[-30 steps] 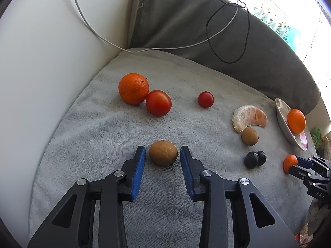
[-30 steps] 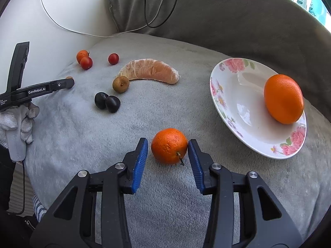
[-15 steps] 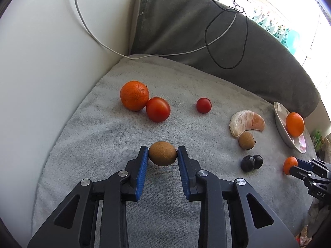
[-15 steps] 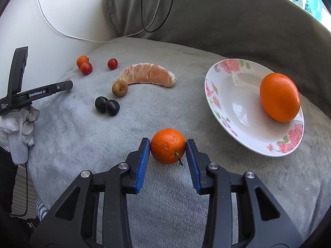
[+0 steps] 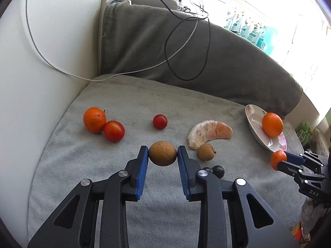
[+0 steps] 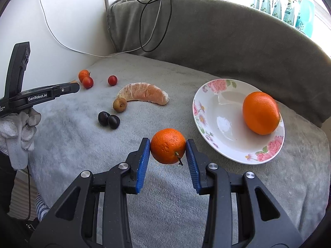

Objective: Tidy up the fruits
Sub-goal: 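Carry the kiwi and mandarin onto the plate and open both tools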

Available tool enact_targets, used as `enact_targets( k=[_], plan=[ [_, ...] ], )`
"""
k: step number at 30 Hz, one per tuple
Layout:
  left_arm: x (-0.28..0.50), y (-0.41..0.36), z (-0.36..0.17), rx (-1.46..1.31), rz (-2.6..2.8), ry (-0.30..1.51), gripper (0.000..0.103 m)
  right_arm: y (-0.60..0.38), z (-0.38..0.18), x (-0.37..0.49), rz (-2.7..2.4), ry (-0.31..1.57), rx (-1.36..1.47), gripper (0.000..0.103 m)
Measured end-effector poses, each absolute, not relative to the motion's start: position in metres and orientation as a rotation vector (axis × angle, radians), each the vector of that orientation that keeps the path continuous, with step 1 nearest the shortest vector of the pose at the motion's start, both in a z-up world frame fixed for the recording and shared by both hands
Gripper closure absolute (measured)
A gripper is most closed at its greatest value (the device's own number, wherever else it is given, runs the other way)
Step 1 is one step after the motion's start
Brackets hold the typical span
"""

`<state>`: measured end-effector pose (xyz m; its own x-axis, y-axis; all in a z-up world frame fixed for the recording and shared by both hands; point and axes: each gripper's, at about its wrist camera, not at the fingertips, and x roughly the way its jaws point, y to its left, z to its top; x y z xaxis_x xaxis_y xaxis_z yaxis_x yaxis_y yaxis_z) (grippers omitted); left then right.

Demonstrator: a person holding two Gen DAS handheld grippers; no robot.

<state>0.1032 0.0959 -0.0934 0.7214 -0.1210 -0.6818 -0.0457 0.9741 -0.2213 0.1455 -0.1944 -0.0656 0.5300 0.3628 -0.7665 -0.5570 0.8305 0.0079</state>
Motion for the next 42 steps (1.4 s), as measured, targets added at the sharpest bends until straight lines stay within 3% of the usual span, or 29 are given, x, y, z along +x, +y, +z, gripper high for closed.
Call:
enact_targets(
  k=[21, 42],
  plan=[
    [0.149, -0.003, -0.075, -0.165, -0.255, 0.747, 0.076, -0.246, -0.043, 0.156, 0.469, 0.782, -0.16, 0.066],
    [0.195, -0.081, -0.081, -0.097, -0.386, 0.779, 0.076, -0.28, -0.057, 0.185, 0.421, 0.819, -0.101, 0.066]
  ],
)
